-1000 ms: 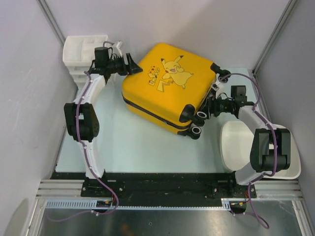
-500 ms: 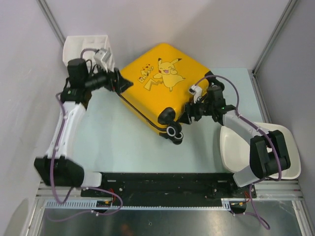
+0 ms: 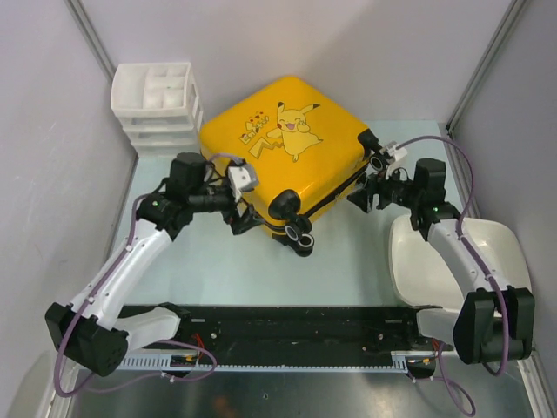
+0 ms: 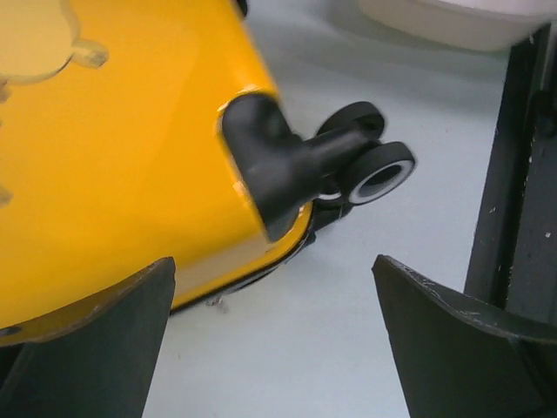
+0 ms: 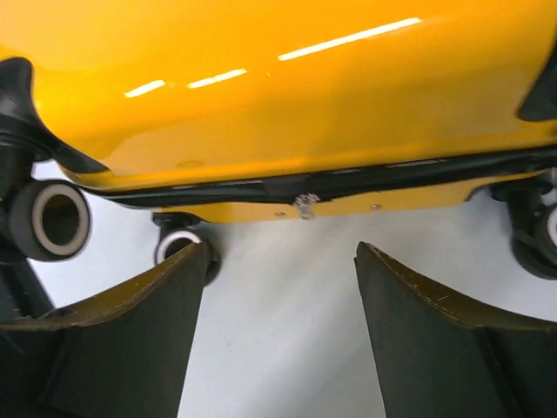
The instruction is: Open, take out, and arrange the luggage
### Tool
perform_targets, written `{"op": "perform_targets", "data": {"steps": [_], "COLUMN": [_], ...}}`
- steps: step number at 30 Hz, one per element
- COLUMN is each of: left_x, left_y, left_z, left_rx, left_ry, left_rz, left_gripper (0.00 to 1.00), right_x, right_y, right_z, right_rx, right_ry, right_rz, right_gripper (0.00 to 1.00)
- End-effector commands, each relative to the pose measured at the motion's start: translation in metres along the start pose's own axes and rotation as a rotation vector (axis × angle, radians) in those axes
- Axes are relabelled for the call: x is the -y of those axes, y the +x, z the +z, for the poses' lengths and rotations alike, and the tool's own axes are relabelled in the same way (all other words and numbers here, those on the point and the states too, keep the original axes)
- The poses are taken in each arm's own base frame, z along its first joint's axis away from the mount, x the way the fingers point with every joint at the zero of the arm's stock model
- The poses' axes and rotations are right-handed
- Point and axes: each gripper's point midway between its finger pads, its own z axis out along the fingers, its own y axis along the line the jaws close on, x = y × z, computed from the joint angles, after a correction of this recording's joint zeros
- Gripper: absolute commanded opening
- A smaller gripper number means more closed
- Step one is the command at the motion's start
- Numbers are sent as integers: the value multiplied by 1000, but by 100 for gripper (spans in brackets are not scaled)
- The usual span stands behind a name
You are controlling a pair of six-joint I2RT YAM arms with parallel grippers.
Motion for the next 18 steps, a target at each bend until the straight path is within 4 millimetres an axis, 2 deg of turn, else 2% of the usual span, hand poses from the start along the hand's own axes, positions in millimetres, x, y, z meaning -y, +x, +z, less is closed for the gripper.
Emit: {"op": "perform_targets", "data": {"steps": [1, 5, 7, 8, 11, 16, 18], "left_x": [32, 52, 55, 56, 55, 60, 61], "left_y": [-10, -16, -16, -17, -15, -4, -2], "left_z": [9, 17, 20, 21, 23, 27, 28], "left_rx": [7, 10, 2, 1, -12, -34, -38], "left_ry": [88, 137, 143, 144, 139, 158, 165], "left_rz": [387, 501, 503, 487, 446, 365, 335], "left_gripper": [99, 98, 98, 97, 96, 94, 93], "right_x": [8, 13, 24, 28, 35, 28, 31], "right_y": [19, 34, 48, 43, 46, 46, 41], "right_z": [0, 17, 28, 31, 41, 57, 61], "right_rx": [44, 49, 25, 56, 72, 100, 127], "right_ry": [-55, -73, 21, 58, 178, 263, 305], "right_rz": [-94, -116, -115, -138, -115, -120, -128], "right_gripper": [74, 73, 72, 72, 69, 65, 63]}}
